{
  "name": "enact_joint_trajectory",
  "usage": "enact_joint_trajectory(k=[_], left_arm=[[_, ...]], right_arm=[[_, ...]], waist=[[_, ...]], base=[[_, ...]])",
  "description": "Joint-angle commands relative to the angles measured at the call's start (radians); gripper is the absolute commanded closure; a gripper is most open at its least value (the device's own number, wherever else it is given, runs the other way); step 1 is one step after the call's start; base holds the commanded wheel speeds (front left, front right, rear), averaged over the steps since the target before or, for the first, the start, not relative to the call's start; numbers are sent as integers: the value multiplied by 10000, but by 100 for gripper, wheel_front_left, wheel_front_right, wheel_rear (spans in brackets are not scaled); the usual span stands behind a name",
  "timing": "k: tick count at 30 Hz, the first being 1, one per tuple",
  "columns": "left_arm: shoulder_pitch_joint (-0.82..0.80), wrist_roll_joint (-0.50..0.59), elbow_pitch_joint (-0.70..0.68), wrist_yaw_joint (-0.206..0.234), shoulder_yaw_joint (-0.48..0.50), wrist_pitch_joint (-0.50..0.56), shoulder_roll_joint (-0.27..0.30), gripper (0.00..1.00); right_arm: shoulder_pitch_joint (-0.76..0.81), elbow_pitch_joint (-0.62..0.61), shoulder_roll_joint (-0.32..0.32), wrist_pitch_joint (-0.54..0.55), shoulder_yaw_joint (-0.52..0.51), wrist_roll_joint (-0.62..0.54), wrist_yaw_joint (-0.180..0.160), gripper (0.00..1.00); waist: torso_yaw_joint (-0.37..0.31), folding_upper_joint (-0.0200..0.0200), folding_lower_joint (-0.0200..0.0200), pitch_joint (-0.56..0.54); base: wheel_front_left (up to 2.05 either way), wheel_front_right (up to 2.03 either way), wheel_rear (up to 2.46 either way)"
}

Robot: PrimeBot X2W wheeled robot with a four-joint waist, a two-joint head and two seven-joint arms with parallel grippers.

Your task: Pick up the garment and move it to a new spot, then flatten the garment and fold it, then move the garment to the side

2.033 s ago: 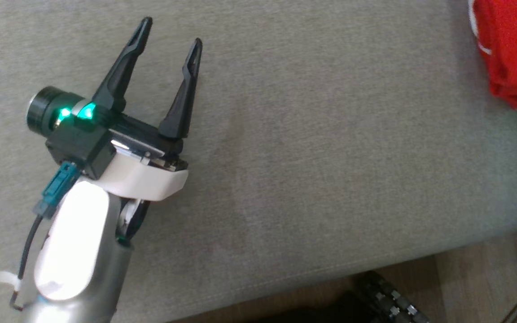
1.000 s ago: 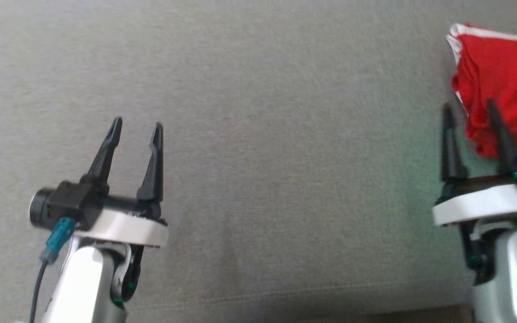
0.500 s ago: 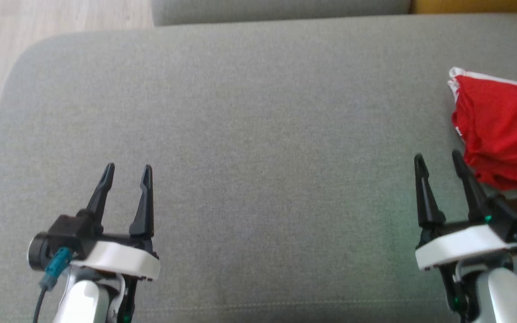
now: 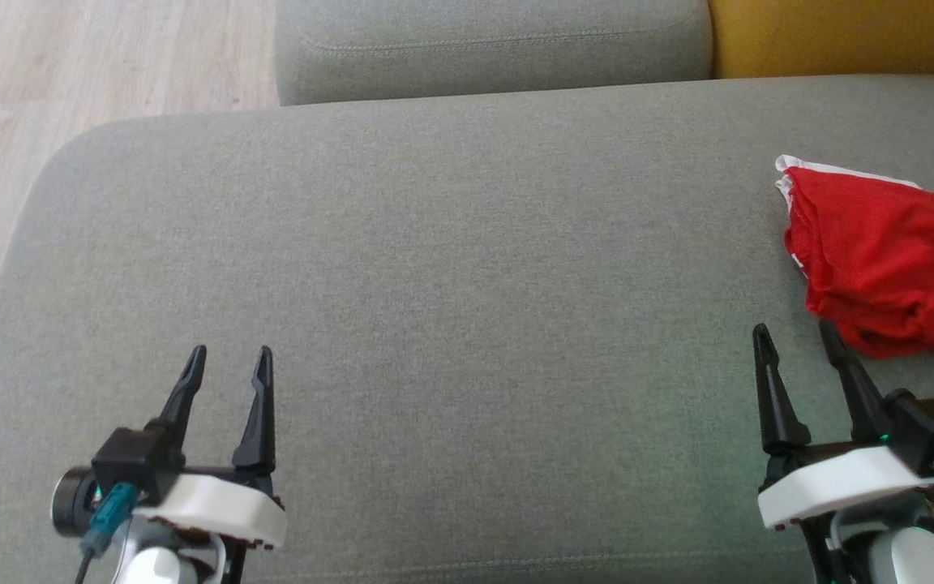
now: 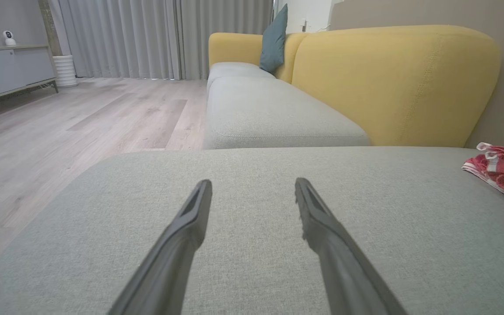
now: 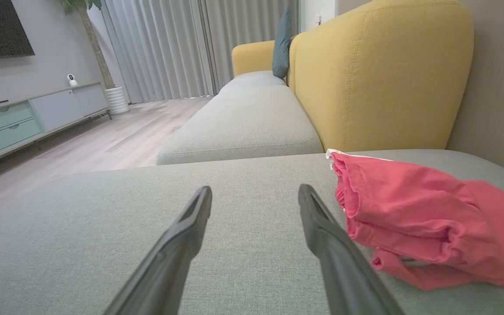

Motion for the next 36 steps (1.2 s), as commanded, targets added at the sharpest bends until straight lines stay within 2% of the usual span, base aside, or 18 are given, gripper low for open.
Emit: enact_joint_trajectory(k=[1,31,32,36], left_arm=[[-309,33,-354,77,317,2,195,0],[-422,-8,-364,343,100,112,365,0],[-3,1,-17,273,-257,128,183,100],[-10,-257,165,225,-251,180,120,100]], right_arm=[[-163,-443,-44,13,204,89,-7,0],[-231,-470,-43,69,189,165,-7,0],[99,-86,4,75,-3,172,0,100],[127,82,5,63,49,435,0,100]], waist=[[-20,-1,1,2],[32,-1,1,76],[32,-1,1,77],[37,-1,1,74]], base=[[0,0,0],[0,0,0],[0,0,0],[0,0,0]])
